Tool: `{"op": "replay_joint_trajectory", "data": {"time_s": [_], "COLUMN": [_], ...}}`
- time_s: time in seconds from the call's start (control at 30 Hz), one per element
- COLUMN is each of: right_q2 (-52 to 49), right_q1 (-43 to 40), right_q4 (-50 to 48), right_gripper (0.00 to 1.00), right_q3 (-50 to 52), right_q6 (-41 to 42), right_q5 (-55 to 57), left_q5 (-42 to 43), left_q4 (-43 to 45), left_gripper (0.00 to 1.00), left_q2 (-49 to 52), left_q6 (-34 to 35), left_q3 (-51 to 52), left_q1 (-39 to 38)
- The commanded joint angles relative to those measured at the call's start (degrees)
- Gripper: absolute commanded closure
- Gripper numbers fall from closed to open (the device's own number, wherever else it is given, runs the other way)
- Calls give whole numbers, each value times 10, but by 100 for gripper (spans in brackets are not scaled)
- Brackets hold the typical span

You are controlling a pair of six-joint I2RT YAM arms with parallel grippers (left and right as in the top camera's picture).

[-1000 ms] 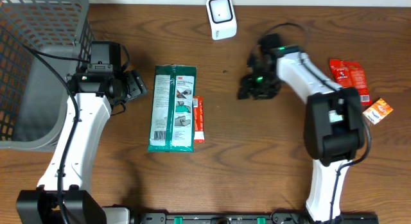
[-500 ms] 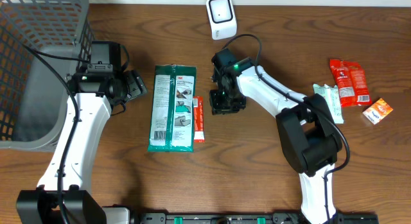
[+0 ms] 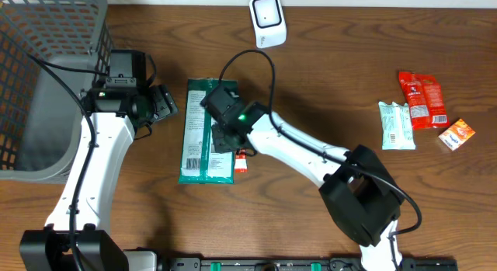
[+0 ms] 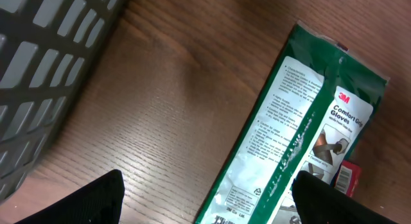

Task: Scan the item barcode
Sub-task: 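Move the right gripper left to the red Nescafe stick, then grasp the red Nescafe stick and lift it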

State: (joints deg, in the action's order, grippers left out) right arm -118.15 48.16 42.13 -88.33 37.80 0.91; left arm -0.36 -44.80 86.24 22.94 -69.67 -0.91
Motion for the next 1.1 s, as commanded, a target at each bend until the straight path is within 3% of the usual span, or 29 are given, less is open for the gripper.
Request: {"op": "replay_joint_trajectory", "data": {"time_s": [0.0, 0.07, 0.2, 0.33, 0.77, 1.07], "right_q2": [-10, -10, -10, -10, -10, -10], "right_q1": [19, 21, 20, 20, 14, -47], "right_q4": [5, 4, 0, -16, -33, 32], "right_gripper": [72, 75, 71, 77, 80, 94], "right_q3": [8, 11, 24, 45, 90, 90], "right_q6": [41, 53, 59, 66, 63, 8], "right_q5": [113, 116, 116, 117, 149, 164], "left_q5": [-5, -5, -5, -5, -5, -5], "left_q4": [-2, -2, -2, -2, -2, -2], "left_gripper": [16, 16, 16, 16, 16, 16], "left_q2": [1, 1, 1, 1, 1, 1], "left_q6": [5, 5, 5, 5, 5, 5], "left_q3": [2, 2, 2, 2, 2, 2], "left_q1": [1, 1, 1, 1, 1, 1]}}
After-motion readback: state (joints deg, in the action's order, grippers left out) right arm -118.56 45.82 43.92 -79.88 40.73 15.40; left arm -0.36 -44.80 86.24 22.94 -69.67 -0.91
